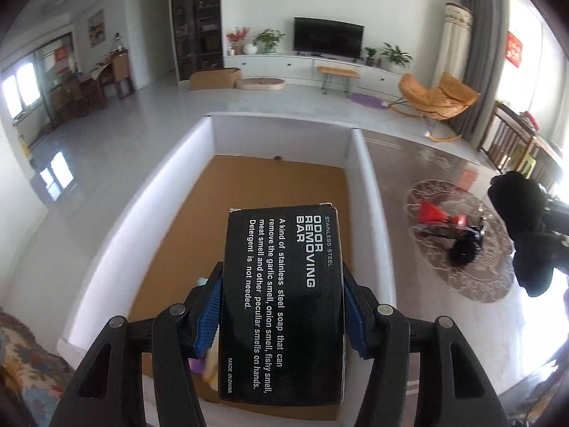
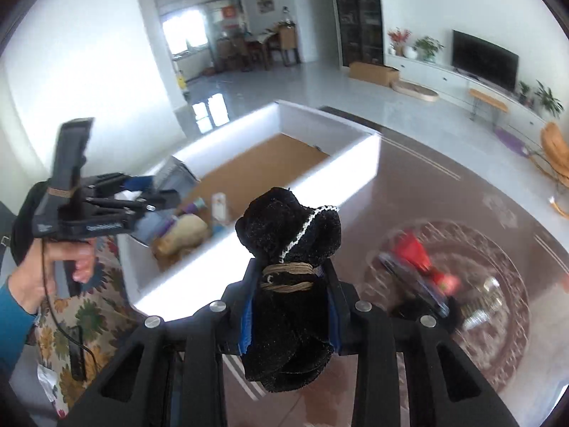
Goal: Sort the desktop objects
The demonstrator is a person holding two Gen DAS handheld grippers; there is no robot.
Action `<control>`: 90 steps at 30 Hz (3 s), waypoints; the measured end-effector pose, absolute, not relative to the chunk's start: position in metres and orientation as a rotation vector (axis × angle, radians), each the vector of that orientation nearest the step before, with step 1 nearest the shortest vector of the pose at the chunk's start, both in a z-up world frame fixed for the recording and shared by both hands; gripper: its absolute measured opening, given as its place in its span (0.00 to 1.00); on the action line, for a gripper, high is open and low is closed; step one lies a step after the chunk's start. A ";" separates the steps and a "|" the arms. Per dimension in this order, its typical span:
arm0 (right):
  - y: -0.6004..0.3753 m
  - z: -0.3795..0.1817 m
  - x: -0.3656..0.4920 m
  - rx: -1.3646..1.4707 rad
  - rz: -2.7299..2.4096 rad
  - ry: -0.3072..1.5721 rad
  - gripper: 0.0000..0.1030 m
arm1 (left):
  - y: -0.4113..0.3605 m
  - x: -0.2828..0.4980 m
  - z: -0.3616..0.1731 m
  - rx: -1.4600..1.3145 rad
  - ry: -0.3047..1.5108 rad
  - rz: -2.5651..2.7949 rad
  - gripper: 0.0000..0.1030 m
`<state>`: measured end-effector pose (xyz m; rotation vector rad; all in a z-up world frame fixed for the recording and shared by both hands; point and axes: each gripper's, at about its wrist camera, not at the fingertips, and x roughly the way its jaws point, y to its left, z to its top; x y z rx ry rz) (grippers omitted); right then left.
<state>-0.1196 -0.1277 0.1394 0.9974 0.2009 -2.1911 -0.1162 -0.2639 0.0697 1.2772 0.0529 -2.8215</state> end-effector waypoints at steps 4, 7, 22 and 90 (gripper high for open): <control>-0.235 0.133 -0.121 0.951 -2.035 0.213 0.33 | -0.312 -0.126 0.043 1.329 0.085 -2.680 0.56; -0.296 0.098 -0.122 1.038 -1.908 0.232 0.34 | -0.336 -0.127 0.022 1.382 0.117 -2.607 0.57; -0.210 0.076 -0.107 0.846 -2.166 0.325 1.00 | -0.253 -0.092 0.059 1.181 0.197 -2.863 0.80; 0.079 -0.055 -0.088 1.363 -2.656 0.137 1.00 | 0.049 -0.145 -0.086 1.513 -0.132 -2.940 1.00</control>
